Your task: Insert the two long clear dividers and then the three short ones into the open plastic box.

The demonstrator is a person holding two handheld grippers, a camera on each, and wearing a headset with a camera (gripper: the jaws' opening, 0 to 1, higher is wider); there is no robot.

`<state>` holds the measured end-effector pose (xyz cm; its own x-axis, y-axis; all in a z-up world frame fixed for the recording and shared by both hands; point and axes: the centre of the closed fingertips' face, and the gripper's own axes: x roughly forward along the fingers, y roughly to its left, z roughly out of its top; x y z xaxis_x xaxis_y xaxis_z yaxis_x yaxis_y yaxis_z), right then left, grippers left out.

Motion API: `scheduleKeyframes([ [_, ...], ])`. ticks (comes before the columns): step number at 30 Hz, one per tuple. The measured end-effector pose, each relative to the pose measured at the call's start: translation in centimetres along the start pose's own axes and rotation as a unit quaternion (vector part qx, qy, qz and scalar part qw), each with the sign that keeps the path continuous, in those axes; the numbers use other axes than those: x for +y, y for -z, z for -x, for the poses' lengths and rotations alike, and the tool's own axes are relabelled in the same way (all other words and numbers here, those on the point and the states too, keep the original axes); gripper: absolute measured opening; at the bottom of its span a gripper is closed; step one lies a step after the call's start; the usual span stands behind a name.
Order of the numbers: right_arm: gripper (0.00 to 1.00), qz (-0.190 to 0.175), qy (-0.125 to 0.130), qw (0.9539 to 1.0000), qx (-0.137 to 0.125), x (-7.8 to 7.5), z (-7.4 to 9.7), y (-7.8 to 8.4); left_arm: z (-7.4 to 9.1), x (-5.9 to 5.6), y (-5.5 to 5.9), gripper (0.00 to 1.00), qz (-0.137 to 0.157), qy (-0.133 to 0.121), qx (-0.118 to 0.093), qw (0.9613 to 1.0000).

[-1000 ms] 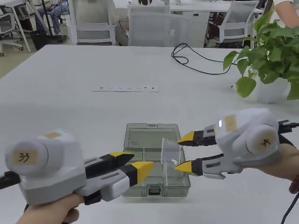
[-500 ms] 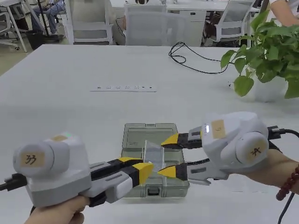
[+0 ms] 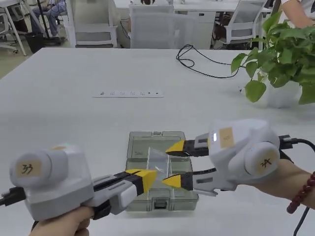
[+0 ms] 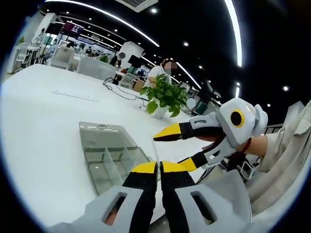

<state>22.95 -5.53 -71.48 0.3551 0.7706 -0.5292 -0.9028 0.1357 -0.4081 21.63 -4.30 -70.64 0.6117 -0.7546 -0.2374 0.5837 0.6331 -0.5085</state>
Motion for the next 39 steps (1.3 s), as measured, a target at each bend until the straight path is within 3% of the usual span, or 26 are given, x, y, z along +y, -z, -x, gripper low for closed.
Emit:
scheduleKeyframes([
  [5, 0.32, 0.008, 0.008, 0.9999, 0.004, 0.0, 0.0, 0.0, -0.1, 0.2, 0.0, 0.00, 0.036, -0.008, 0.008, 0.9993],
  [7, 0.33, 0.008, 0.008, 0.9999, 0.005, 0.0, 0.0, 0.0, -0.1, 0.0, 0.1, 0.00, 0.034, -0.011, 0.015, 0.9993],
  [13, 0.33, 0.007, 0.027, 0.9996, -0.004, -0.5, 0.2, -0.4, 0.1, 0.0, -0.5, 0.00, 0.046, -0.019, 0.003, 0.9988],
  [18, 0.34, -0.008, 0.030, 0.9994, -0.012, -0.7, 0.3, -0.6, 0.2, 0.1, -0.5, 0.00, 0.028, -0.026, 0.007, 0.9992],
  [21, 0.34, -0.026, 0.028, 0.9991, -0.020, -0.8, 0.5, -0.8, 0.4, 0.5, -0.3, 0.00, 0.007, -0.033, 0.013, 0.9993],
  [24, 0.34, -0.056, 0.015, 0.9977, -0.034, -0.5, 0.6, -1.1, 0.7, 0.7, -0.1, 0.00, -0.047, -0.037, 0.024, 0.9979],
  [28, 0.33, -0.083, -0.003, 0.9953, -0.049, -0.3, 0.7, -1.6, 0.9, 0.7, -0.1, 0.00, -0.117, -0.036, 0.037, 0.9917],
  [31, 0.33, -0.086, -0.006, 0.9948, -0.054, -0.4, 0.9, -1.8, 0.9, 0.5, -0.2, 0.00, -0.138, -0.029, 0.039, 0.9893],
  [34, 0.33, -0.092, -0.017, 0.9939, -0.058, -0.2, 0.9, -2.0, 1.1, 0.4, -0.1, 0.00, -0.174, -0.023, 0.054, 0.9830],
  [39, 0.32, -0.088, -0.036, 0.9937, -0.060, 0.1, 1.2, -2.2, 1.3, -0.2, 0.3, 0.00, -0.234, 0.005, 0.075, 0.9693],
])
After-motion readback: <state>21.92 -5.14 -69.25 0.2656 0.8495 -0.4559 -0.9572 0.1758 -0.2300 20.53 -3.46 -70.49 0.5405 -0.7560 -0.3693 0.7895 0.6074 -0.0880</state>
